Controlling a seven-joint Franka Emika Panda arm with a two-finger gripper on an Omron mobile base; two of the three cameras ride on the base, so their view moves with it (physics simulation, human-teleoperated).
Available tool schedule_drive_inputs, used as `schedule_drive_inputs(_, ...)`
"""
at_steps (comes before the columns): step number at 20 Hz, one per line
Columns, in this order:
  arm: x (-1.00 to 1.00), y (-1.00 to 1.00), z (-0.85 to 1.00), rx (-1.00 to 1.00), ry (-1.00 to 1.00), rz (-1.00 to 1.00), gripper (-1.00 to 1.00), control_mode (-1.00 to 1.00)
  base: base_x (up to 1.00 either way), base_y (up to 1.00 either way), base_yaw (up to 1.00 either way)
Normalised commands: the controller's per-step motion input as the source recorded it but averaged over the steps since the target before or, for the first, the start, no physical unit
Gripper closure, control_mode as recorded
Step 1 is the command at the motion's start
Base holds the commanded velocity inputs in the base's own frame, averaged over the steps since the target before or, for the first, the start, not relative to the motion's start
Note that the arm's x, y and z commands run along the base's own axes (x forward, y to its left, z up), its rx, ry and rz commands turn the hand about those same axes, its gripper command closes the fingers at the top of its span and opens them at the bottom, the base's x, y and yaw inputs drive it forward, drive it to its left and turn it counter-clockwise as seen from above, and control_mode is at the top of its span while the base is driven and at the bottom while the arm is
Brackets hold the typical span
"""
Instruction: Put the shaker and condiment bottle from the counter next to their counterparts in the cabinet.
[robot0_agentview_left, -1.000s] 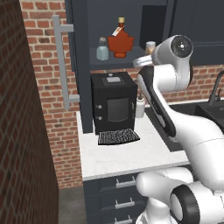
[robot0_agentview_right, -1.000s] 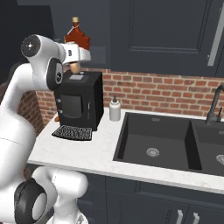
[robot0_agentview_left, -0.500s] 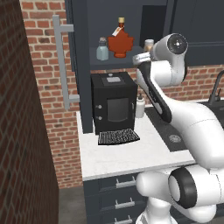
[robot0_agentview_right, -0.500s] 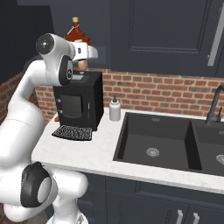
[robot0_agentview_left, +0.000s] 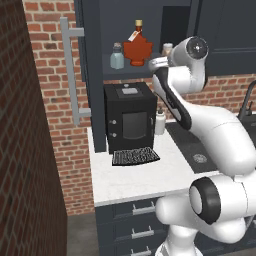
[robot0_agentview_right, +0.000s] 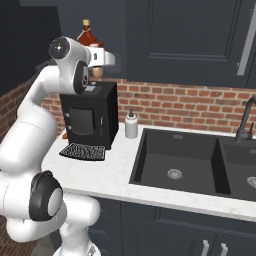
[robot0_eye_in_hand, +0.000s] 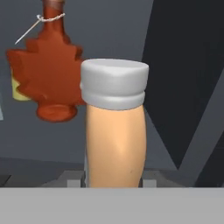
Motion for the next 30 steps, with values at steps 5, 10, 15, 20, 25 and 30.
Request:
schedule_drive_inputs(5,0.58,0.00,0.00,0.05,0.00,-0.02,1.00,-1.00,0.00,0.00,0.00)
schedule_drive_inputs(10,0.49,0.00,0.00,0.02,0.00,0.00,1.00,-1.00,0.00,0.00,0.00)
schedule_drive_inputs(15,0.28,0.00,-0.05,0.00,-0.01,0.00,1.00,-1.00,0.00,0.00,0.00)
schedule_drive_inputs(20,0.02,-0.02,-0.27,0.00,-0.12,0.00,1.00,-1.00,0.00,0.00,0.00)
schedule_drive_inputs(25,0.00,-0.05,-0.25,0.06,-0.10,0.00,1.00,-1.00,0.00,0.00,0.00)
schedule_drive_inputs(30,0.18,-0.04,-0.15,0.07,-0.07,0.00,1.00,-1.00,0.00,0.00,0.00)
